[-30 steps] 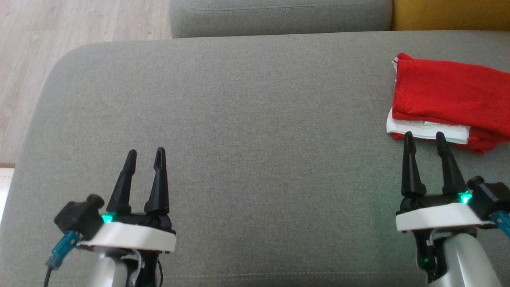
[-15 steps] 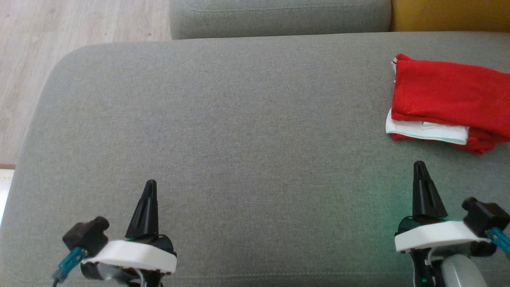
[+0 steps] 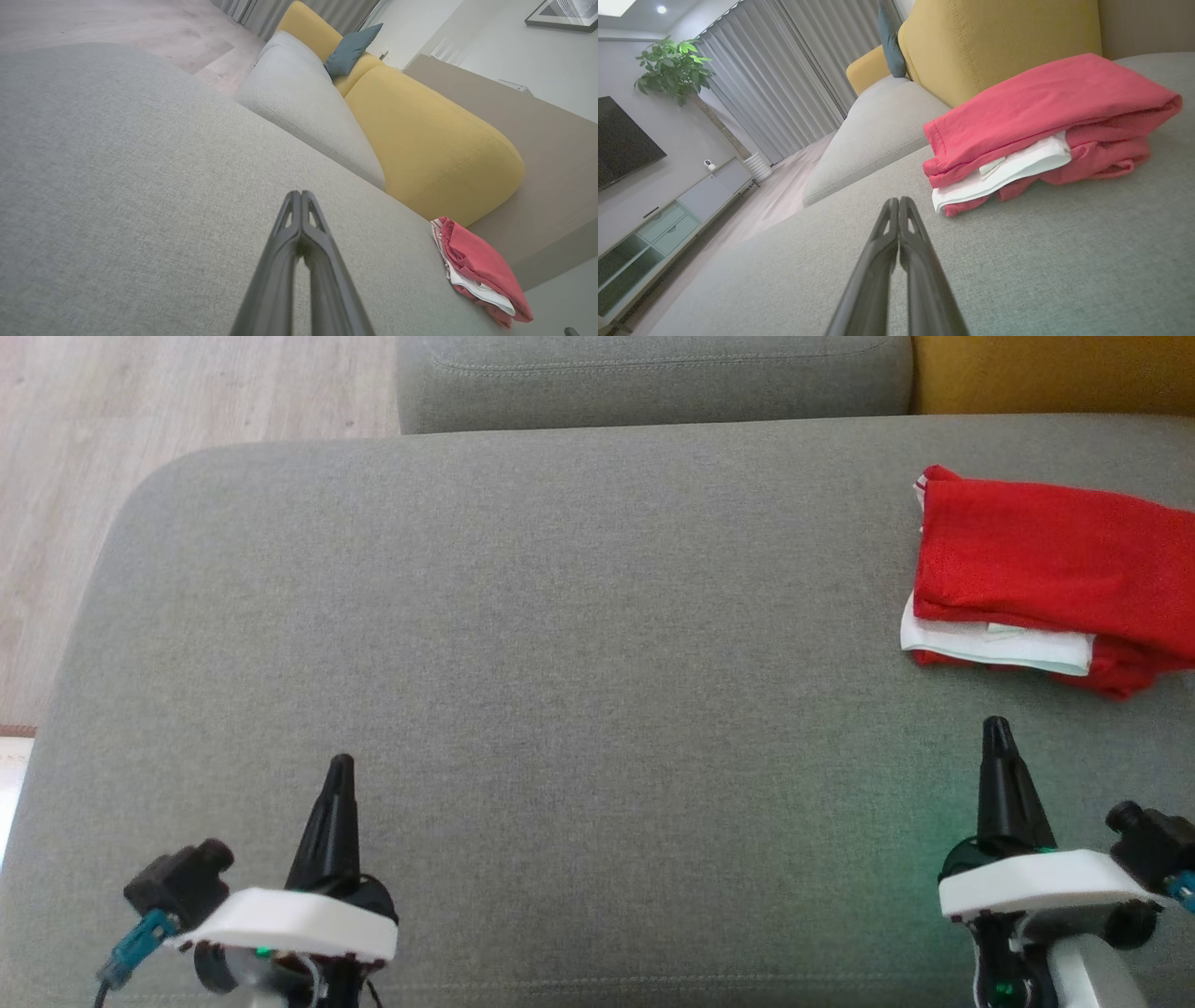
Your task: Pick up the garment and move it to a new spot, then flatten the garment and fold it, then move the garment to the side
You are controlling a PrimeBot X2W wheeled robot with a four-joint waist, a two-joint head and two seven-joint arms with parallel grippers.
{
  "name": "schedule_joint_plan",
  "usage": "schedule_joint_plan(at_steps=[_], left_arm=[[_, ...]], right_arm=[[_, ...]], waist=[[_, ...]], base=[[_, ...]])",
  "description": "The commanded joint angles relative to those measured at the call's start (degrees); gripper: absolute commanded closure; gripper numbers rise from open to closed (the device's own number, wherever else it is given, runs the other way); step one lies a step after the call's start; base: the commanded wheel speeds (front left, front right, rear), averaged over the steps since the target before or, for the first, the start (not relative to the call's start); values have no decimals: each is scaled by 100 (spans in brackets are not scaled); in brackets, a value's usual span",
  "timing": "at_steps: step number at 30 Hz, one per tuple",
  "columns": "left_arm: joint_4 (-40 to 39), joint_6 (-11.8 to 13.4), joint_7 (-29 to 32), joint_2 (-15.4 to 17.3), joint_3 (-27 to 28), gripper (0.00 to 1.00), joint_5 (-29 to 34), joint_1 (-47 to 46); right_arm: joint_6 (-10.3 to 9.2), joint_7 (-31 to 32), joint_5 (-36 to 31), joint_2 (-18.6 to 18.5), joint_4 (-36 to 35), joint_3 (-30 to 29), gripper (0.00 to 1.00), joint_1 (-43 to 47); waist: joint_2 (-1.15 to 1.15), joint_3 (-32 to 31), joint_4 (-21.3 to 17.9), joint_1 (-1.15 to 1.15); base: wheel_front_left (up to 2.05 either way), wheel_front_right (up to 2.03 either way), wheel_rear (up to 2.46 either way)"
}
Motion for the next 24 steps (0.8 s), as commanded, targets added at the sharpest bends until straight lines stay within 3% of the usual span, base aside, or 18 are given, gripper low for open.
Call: schedule_joint_plan(at_steps=[1,24], left_arm=[[-135,-48,36,81,122,100,-106,-259],[-17,-103,383,136,350,100,-1416,-380]], right_arm=[[4,29,133,-67,-184,-10,100,-263],[8,379,1604,-101,-187,-89,100,-298]], waist=[[0,-2,-1,0],[0,-69,-24,0]], base=[[0,0,0],[0,0,0]])
